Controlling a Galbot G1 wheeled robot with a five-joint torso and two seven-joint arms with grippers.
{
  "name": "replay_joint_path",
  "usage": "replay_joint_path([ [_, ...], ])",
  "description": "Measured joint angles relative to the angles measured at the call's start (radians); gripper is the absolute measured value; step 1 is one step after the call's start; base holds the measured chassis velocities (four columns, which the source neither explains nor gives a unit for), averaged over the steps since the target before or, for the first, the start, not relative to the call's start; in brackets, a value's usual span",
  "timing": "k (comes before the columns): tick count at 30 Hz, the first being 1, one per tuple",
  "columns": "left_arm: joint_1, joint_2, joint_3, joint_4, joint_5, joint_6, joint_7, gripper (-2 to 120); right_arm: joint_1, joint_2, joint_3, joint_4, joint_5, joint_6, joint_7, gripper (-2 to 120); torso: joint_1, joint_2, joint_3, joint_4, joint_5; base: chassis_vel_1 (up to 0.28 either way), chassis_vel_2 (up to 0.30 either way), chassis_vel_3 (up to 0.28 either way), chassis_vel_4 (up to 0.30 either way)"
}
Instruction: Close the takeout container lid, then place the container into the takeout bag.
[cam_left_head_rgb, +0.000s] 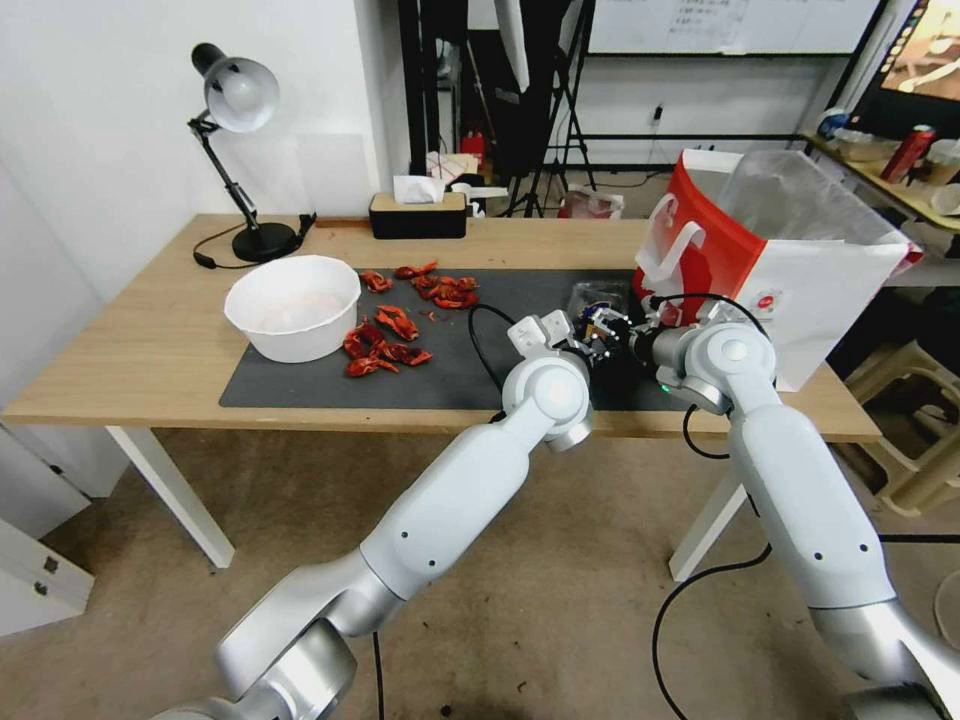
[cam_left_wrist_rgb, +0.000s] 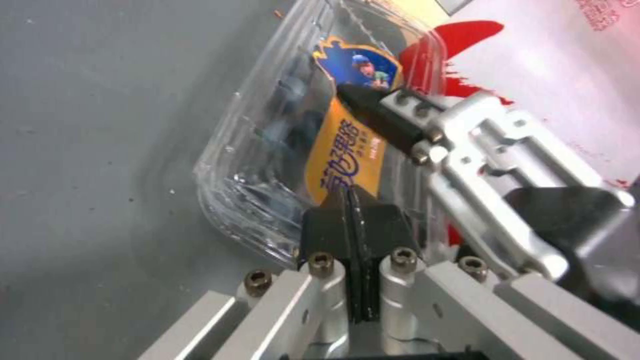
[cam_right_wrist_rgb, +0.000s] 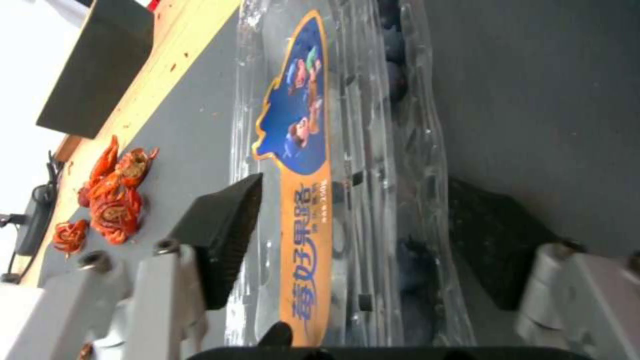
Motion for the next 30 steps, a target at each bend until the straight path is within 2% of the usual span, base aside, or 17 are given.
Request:
replay_joint_path([
  [1, 0.0, 0.0, 0.0, 0.0, 0.0, 0.0, 0.0, 0, 0.0, 0.0, 0.0, 0.0, 0.0, 0.0, 0.0, 65, 0.0, 0.0, 0.0, 0.0, 0.0, 0.0, 0.0, 0.0, 0.0],
  [4, 0.0, 0.0, 0.0, -0.004, -0.003, 0.0, -0.001, 0, -0.002, 0.0, 0.0, -0.001, 0.0, -0.001, 0.006, 49, 0.0, 0.0, 0.0, 0.0003, 0.0002, 0.0, 0.0, 0.0, 0.0],
  [5, 0.0, 0.0, 0.0, -0.004, -0.003, 0.0, -0.001, 0, -0.002, 0.0, 0.0, -0.001, 0.0, -0.001, 0.006, 49, 0.0, 0.0, 0.0, 0.0003, 0.0002, 0.0, 0.0, 0.0, 0.0],
  [11, 0.0, 0.0, 0.0, -0.007, -0.004, 0.0, -0.002, 0, -0.007, 0.001, 0.0, -0.001, 0.0, -0.001, 0.012, 25, 0.001, -0.001, 0.0, 0.0013, 0.0007, 0.0, 0.0, 0.0, 0.0],
  [12, 0.0, 0.0, 0.0, -0.007, -0.004, 0.0, -0.002, 0, -0.007, 0.001, 0.0, -0.001, 0.0, -0.001, 0.012, 25, 0.001, -0.001, 0.0, 0.0013, 0.0007, 0.0, 0.0, 0.0, 0.0],
  [15, 0.0, 0.0, -0.002, -0.008, -0.005, 0.0, -0.002, 0, -0.009, 0.002, 0.0, -0.001, 0.0, -0.005, 0.012, 11, 0.001, -0.001, 0.0, 0.0021, 0.0008, 0.0, 0.0, 0.0, 0.0],
  [20, 0.003, 0.0, -0.005, -0.013, -0.005, 0.0, -0.002, 0, -0.008, 0.003, 0.0, 0.0, 0.0, -0.006, 0.012, 1, 0.001, -0.001, 0.0, 0.0012, 0.0002, 0.0, 0.0, 0.0, 0.0],
  [30, 0.017, 0.002, -0.009, -0.063, -0.01, 0.0, -0.01, 0, -0.002, -0.006, 0.0, -0.001, 0.0, -0.011, 0.008, 0, 0.0, -0.001, 0.0, 0.001, 0.0003, 0.0, 0.0, 0.0, 0.0],
])
